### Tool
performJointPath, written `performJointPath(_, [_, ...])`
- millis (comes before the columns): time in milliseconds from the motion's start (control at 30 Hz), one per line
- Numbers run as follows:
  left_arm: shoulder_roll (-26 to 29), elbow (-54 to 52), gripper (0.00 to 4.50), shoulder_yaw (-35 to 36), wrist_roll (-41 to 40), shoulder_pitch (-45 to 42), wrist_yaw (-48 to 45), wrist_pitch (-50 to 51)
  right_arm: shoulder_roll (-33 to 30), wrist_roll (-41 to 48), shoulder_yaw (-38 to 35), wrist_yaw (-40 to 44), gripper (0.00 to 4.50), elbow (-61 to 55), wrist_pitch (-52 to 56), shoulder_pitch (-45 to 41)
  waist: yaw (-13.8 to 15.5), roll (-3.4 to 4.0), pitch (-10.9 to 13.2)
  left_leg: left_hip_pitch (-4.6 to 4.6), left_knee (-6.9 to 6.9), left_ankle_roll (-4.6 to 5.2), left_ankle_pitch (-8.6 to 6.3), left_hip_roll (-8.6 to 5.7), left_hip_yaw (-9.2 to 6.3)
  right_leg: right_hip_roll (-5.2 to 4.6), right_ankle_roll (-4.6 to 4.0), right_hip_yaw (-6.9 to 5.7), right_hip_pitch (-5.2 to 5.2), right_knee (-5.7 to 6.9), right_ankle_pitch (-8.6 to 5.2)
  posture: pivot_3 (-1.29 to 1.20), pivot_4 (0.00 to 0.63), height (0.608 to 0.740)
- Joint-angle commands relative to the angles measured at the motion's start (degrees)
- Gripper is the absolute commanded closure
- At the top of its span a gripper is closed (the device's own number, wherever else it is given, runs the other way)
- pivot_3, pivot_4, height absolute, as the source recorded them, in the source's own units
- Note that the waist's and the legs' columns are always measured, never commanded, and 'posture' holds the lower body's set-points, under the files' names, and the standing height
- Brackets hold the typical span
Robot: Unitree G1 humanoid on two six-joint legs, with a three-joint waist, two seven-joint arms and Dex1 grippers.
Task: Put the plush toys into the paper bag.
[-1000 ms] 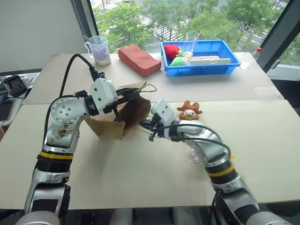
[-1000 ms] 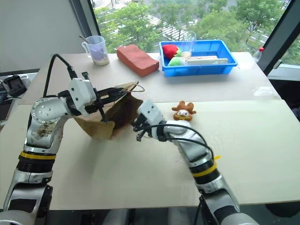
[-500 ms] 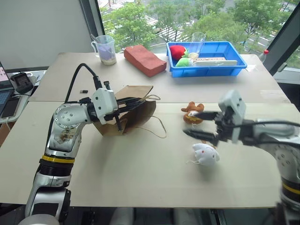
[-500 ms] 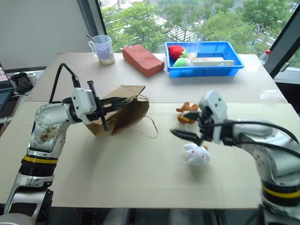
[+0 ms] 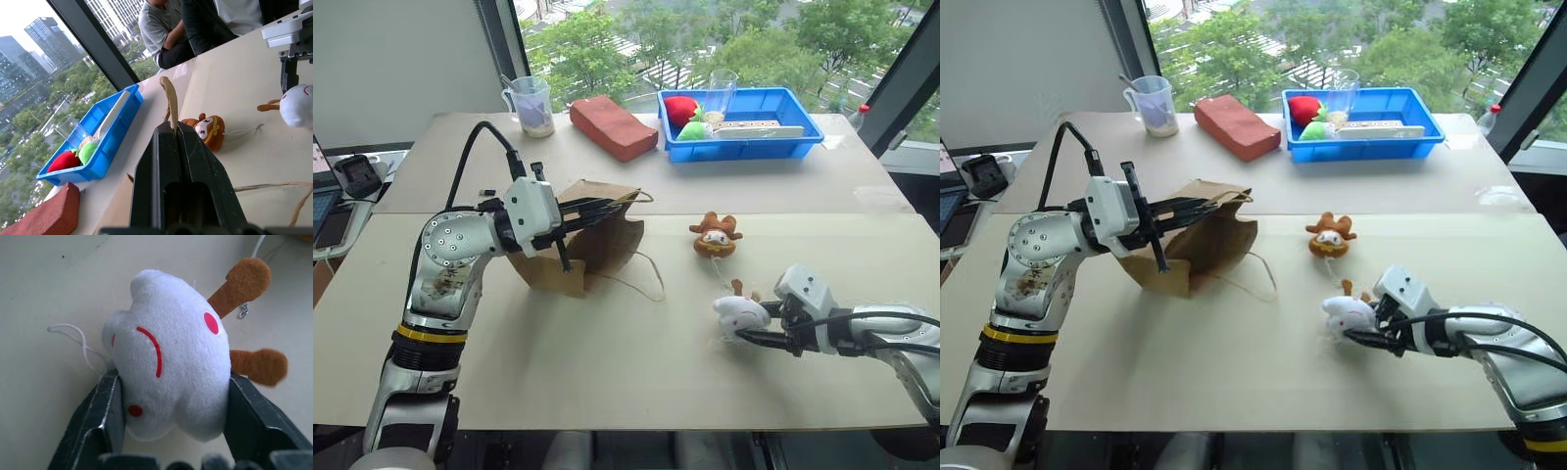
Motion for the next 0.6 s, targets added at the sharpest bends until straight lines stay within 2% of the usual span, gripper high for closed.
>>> performJointPath(33, [0.72,-2.41,4.50,1.42,-0.54,0.33,1.08,0.39,0.37,1.65,-1.50,0.91,2.87,-0.87,-0.70,-2.08,0.06,0.00,0.00,0.00,0.00,0.00,0.00,0.00,-0.01,0.00,0.00,0.00,0.00,0.00,0.00,0.00,0.150,0.740])
performJointPath(67, [0.74,-2.55,4.50,1.40,-0.58,0.35,1.21,0.53,0.73,2.51,-1.61,0.94,3.11,-1.39,0.01,-2.85,0.06,0.00,0.00,0.00,0.00,0.00,0.00,0.00,-0.01,0.00,0.00,0.00,0.00,0.00,0.00,0.00,0.150,0.740])
performJointPath(100, [0.71,-2.69,4.50,1.39,-0.68,0.34,1.35,0.73,1.55,3.96,-1.73,0.63,3.65,-2.29,1.31,-4.36,0.06,0.00,0.00,0.00,0.00,0.00,0.00,0.00,-0.01,0.00,0.00,0.00,0.00,0.00,0.00,0.00,0.150,0.740])
performJointPath(200, [0.48,-2.70,4.50,1.37,-0.82,0.01,1.77,0.91,6.11,8.76,-1.08,-2.09,4.47,-5.80,6.00,-11.28,-0.16,0.00,0.01,-0.01,0.00,-0.01,0.00,0.00,-0.02,0.00,0.00,0.00,-0.02,0.00,0.00,0.00,0.150,0.740])
performJointPath(333, [0.24,-2.56,4.50,1.14,-1.25,-0.42,1.71,1.29,13.78,11.81,0.29,-7.73,4.49,-7.62,9.65,-18.44,-0.20,-0.01,0.01,-0.01,-0.01,-0.01,0.00,0.01,-0.08,0.01,0.00,-0.03,-0.04,0.03,0.00,0.00,0.150,0.740])
performJointPath(433, [-0.49,-2.44,4.50,0.51,-1.38,-1.03,1.54,1.32,20.78,8.46,6.80,-11.58,4.49,-4.54,8.75,-24.07,-0.10,-0.01,0.01,-0.06,-0.01,-0.01,0.01,-0.02,-0.11,0.00,0.00,-0.04,-0.07,0.03,0.00,0.00,0.150,0.740])
performJointPath(600, [-1.65,-1.98,4.50,-0.14,-1.28,-2.37,1.31,1.25,28.47,1.93,14.88,-13.99,4.49,4.29,2.57,-28.71,0.12,-0.02,0.01,-0.13,-0.01,-0.05,0.03,-0.03,-0.18,0.01,0.00,-0.10,-0.11,0.13,0.00,0.00,0.150,0.740])
